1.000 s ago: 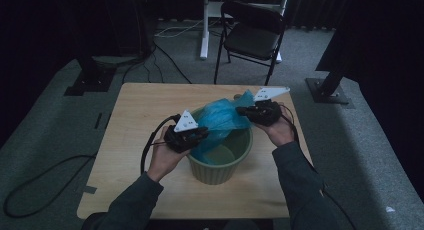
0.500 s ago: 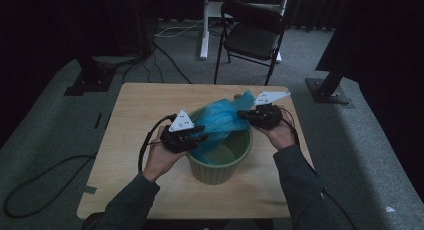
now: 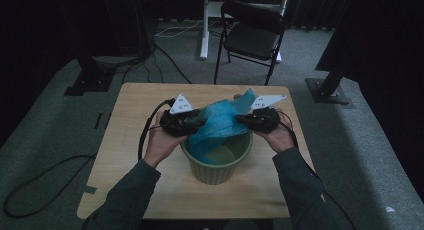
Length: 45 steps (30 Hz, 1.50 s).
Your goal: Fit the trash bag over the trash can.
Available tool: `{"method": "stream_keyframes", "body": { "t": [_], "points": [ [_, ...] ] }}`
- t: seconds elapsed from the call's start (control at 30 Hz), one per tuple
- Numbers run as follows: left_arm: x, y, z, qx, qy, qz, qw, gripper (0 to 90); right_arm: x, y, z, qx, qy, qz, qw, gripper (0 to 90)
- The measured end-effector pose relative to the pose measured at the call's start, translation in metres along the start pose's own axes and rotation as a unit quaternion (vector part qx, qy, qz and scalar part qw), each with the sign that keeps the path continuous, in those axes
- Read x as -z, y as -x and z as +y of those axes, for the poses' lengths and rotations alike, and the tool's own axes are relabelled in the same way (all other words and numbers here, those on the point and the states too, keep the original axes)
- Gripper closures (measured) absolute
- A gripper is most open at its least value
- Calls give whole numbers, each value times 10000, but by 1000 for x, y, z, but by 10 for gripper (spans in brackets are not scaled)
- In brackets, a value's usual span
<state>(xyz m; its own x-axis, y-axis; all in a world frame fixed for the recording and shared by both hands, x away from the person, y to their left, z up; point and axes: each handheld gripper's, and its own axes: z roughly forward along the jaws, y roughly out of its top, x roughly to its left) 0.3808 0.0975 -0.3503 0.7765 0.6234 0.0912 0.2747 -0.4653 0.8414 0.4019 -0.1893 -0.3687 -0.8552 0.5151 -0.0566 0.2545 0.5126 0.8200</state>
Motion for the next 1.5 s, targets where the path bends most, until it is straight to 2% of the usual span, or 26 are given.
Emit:
{"method": "stream_keyframes", "body": {
  "t": [0.17,0.2,0.27,0.4,0.53,0.57,0.63,0.73,0.8,0.87,1.07,1.2,1.33,1.5],
  "points": [
    [-19,-10,15,-13,-221,-18,9998,559,1,-2,0,33,8,43,10000,885],
    [-24,-12,18,-5,-289,-55,9996,553,1,-2,0,35,11,49,10000,883],
    [-33,-18,24,158,-463,-285,9984,534,1,-2,1,43,20,55,10000,882],
    [-47,-25,31,337,-587,-318,9972,534,1,-3,1,52,26,78,10000,879],
    [-54,-30,35,378,-762,-328,9958,552,2,-3,1,72,36,88,9999,877],
    [-55,-30,36,389,-804,-352,9954,574,2,-3,1,74,42,90,9999,875],
    [-56,-30,37,345,-869,-267,9953,620,3,-3,2,72,56,98,9999,874],
    [-55,-32,38,343,-894,-150,9953,754,4,-3,2,52,70,96,9999,872],
    [-52,-31,38,288,-846,-184,9958,843,6,-2,2,63,108,71,9999,869],
    [-49,-27,38,171,-789,-184,9966,891,8,-1,3,60,147,44,9999,867],
    [-36,-15,38,-152,-638,-304,9974,897,16,2,9,13,274,-90,9996,859],
    [-27,-6,30,-310,-563,-415,9971,897,19,3,16,-19,386,-228,9990,824],
    [-22,-2,19,-331,-539,-485,9968,897,17,4,20,-93,408,-313,9986,791],
    [-15,2,11,-382,-513,-515,9966,897,9,3,25,-128,357,-299,9988,768]
  ]
}}
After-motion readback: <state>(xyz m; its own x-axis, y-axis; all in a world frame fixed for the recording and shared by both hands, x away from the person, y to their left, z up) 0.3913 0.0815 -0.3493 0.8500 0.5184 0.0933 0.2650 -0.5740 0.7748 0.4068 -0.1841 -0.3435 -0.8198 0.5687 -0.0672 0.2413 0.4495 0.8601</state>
